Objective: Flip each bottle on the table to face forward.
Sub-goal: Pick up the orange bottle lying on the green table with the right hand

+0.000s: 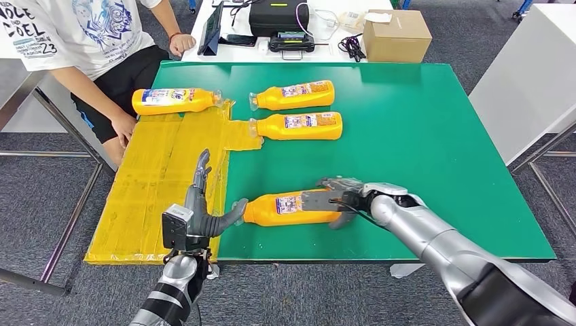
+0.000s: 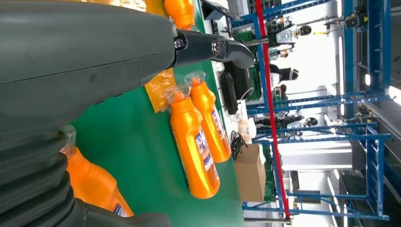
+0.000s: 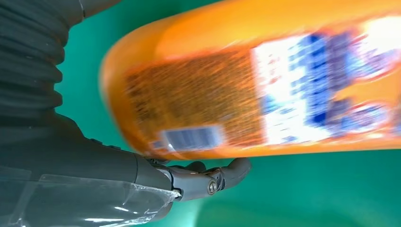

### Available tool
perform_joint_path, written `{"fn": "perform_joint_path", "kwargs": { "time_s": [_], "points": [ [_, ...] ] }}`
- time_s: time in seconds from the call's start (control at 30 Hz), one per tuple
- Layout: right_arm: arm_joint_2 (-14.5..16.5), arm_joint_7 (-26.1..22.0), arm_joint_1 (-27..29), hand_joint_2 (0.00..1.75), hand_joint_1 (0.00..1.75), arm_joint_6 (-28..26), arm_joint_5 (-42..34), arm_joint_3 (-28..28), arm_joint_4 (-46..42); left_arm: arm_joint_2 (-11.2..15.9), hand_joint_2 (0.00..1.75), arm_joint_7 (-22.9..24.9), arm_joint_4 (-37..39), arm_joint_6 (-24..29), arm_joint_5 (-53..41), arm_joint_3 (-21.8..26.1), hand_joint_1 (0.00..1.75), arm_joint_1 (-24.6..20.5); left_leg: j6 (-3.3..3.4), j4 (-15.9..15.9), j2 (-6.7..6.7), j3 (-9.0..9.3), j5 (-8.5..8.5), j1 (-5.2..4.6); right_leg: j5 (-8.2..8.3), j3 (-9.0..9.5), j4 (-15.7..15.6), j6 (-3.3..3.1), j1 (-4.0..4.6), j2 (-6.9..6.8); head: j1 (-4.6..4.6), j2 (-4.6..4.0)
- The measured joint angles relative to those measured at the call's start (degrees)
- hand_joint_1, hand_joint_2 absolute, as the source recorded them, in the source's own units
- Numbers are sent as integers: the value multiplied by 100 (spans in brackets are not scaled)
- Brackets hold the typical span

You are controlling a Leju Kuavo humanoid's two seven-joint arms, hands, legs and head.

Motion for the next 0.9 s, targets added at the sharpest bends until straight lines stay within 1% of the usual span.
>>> {"fn": "perform_joint_path", "kwargs": {
  "time_s": [0.23, 0.53, 0.57, 0.67, 0.7, 0.73, 0.9],
  "points": [
    [415, -4, -86, 175, 0, -176, 177, 89, 293, -23, 175, 0, 106, -52, -1, 1, 0, -37, 0, 0, -1, 1, 0, 0, 0, 0, 0, 0, 0, -1, 0, 0],
    [593, -52, -135, 175, 0, -220, 244, 144, 490, -24, 175, 0, 184, -92, -4, 5, 0, -58, 0, 0, -1, 1, 0, -1, 0, 0, -1, 0, -1, 0, 1, 0],
    [610, -67, -137, 175, 24, -207, 253, 150, 511, -24, 175, -1, 195, -105, -5, 6, 0, -62, 0, 0, 0, 1, 0, 0, 0, 0, -1, 0, -1, 0, 1, 0],
    [651, -121, -138, 175, 152, -113, 265, 161, 566, -29, 175, -1, 220, -145, -8, 6, 0, -71, 0, 0, 0, 3, 0, 0, 0, 0, 0, 0, 0, 0, 0, 0],
    [657, -145, -142, 175, 172, -63, 265, 162, 577, -32, 175, 0, 227, -151, -11, 6, 0, -73, 0, 0, 0, 3, 0, 1, 0, 0, 0, 0, 0, 0, 1, 0],
    [656, -167, -151, 175, 175, -3, 265, 164, 586, -35, 175, -1, 236, -152, -16, 6, 0, -76, 0, 0, -1, 3, 0, 1, 0, 0, 0, 0, 0, 0, 1, 0],
    [617, -193, -217, 175, 175, 237, 273, 183, 597, -37, 175, -1, 285, -142, -25, 8, 0, -113, 0, 0, -2, 3, 1, -1, 0, 1, -1, 0, -1, -1, 2, 0]
  ]
}}
